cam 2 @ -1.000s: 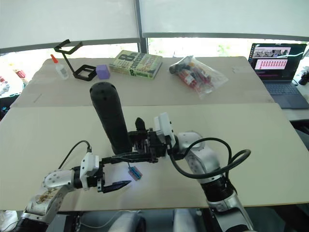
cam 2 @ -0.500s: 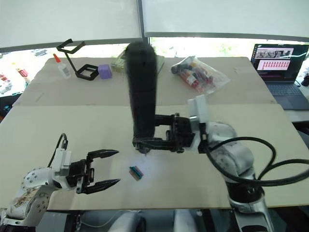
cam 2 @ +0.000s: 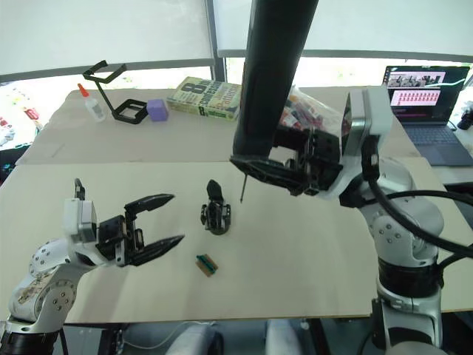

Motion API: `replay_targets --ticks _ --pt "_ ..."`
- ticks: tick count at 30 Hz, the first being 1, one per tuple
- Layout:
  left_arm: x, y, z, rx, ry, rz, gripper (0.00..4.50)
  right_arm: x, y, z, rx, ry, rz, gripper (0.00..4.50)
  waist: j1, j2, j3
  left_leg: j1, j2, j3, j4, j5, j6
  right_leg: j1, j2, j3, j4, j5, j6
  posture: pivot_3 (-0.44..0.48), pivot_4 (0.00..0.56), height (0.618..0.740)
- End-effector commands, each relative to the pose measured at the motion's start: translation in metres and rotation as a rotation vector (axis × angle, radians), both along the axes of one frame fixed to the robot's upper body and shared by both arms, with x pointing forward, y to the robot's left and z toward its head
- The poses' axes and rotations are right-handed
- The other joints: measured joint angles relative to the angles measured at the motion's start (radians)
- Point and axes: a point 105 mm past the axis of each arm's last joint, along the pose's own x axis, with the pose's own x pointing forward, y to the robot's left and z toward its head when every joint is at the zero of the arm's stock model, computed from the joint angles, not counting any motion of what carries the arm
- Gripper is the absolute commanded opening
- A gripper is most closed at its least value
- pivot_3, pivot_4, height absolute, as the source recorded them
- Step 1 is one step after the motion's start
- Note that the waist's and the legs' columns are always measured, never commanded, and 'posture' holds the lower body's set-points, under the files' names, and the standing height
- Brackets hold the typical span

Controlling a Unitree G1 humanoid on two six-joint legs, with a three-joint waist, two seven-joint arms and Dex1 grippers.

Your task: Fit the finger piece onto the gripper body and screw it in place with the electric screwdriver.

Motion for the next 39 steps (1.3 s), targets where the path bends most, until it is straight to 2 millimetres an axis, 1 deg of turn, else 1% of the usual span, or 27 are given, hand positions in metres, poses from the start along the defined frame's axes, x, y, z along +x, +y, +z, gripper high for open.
replay_targets --ticks 1,4,6,7,9,12,17,19,21,26,28,30,34,39 --pt "0.008 0.015 -0.003 0.012 0.006 0.093 4.46 -0.009 0.011 0.015 0.040 -0.037 0.067 1.92 0.001 0.000 0.000 0.000 0.000 0.000 0.000 0.000 0.000 0.000 0.000 0.000 0.000 0.000 0.000 0.000 0.150 0.740" --pt "0.011 0.024 -0.017 0.057 0.043 0.147 4.46 -0.009 0.023 0.020 0.062 -0.033 0.114 1.92 0.002 0.000 0.000 0.000 0.000 0.000 0.000 0.000 0.000 0.000 0.000 0.000 0.000 0.000 0.000 0.000 0.150 0.740" --pt "0.010 0.025 -0.029 0.091 0.081 0.147 4.46 -0.009 0.029 0.021 0.065 -0.036 0.139 1.92 0.001 0.000 0.000 0.000 0.000 0.000 0.000 0.001 -0.001 -0.001 -0.001 0.000 0.000 0.000 0.000 0.000 0.150 0.740" --pt "0.010 0.025 -0.034 0.128 0.062 0.157 4.46 -0.010 0.031 0.021 0.066 -0.038 0.154 1.92 0.001 0.000 0.000 -0.001 0.000 0.000 0.000 0.001 -0.001 -0.001 0.000 0.000 0.000 0.000 0.000 0.000 0.150 0.740" --pt "0.009 0.019 -0.045 0.174 0.053 0.145 4.46 -0.010 0.037 0.022 0.074 -0.035 0.177 1.92 0.004 0.000 0.000 -0.001 0.000 0.000 0.000 0.001 -0.001 -0.001 -0.001 0.000 0.000 0.000 0.000 0.000 0.150 0.740" --pt "0.021 0.010 -0.067 0.190 0.094 0.185 4.46 -0.013 0.044 0.017 0.037 -0.061 0.222 1.92 0.008 0.000 0.000 0.000 -0.001 -0.001 0.000 0.001 -0.002 0.000 -0.001 -0.001 0.000 0.000 0.000 0.000 0.150 0.740" --pt "0.037 -0.011 -0.083 0.174 0.123 0.184 4.46 -0.015 0.049 0.011 0.003 -0.079 0.255 1.92 0.007 0.000 0.000 -0.001 -0.001 -0.001 0.001 0.001 -0.002 -0.001 -0.001 -0.001 0.001 0.000 0.000 0.000 0.150 0.740" --pt "0.040 -0.019 -0.090 0.189 0.128 0.162 4.46 -0.016 0.050 0.011 0.001 -0.082 0.260 1.92 0.006 0.000 0.000 -0.001 -0.001 -0.001 0.000 0.002 -0.003 -0.001 -0.001 -0.001 0.001 0.000 0.000 0.000 0.150 0.740" --pt "0.041 -0.023 -0.093 0.204 0.115 0.153 4.46 -0.016 0.050 0.010 -0.001 -0.085 0.262 1.92 0.001 0.000 0.000 -0.001 -0.001 -0.001 0.000 0.002 -0.003 -0.001 -0.001 -0.001 0.001 0.000 0.000 0.000 0.150 0.740" --pt "0.050 -0.043 -0.103 0.171 0.148 0.157 4.46 -0.016 0.050 0.010 -0.003 -0.087 0.260 1.92 0.003 0.000 0.000 -0.001 -0.001 -0.001 0.000 0.002 -0.004 -0.001 -0.002 -0.001 0.001 0.000 0.000 0.000 0.150 0.740" --pt "0.056 -0.049 -0.099 0.145 0.149 0.169 4.46 -0.016 0.050 0.010 -0.004 -0.088 0.258 1.92 0.008 0.000 0.000 -0.001 -0.001 -0.001 0.001 0.002 -0.003 -0.001 -0.002 -0.001 0.001 0.000 0.000 0.000 0.150 0.740" --pt "0.057 -0.055 -0.093 0.109 0.147 0.154 4.46 -0.016 0.050 0.010 -0.004 -0.088 0.255 1.92 0.009 0.000 0.000 -0.001 -0.002 -0.002 0.001 0.002 -0.003 -0.001 -0.002 -0.002 0.002 0.000 0.000 0.000 0.150 0.740" --pt "0.052 -0.065 -0.097 0.135 0.164 0.107 4.46 -0.016 0.050 0.009 -0.006 -0.087 0.249 1.92 0.006 0.000 0.000 -0.002 -0.002 -0.002 0.001 0.002 -0.003 -0.002 -0.002 -0.002 0.002 0.000 0.000 0.000 0.150 0.740" --pt "0.060 -0.071 -0.093 0.139 0.155 0.126 4.46 -0.016 0.049 0.009 -0.007 -0.090 0.240 1.92 0.006 0.000 0.000 -0.002 -0.002 -0.002 0.002 0.002 -0.004 -0.001 -0.002 -0.001 0.001 0.000 0.000 0.000 0.150 0.740"
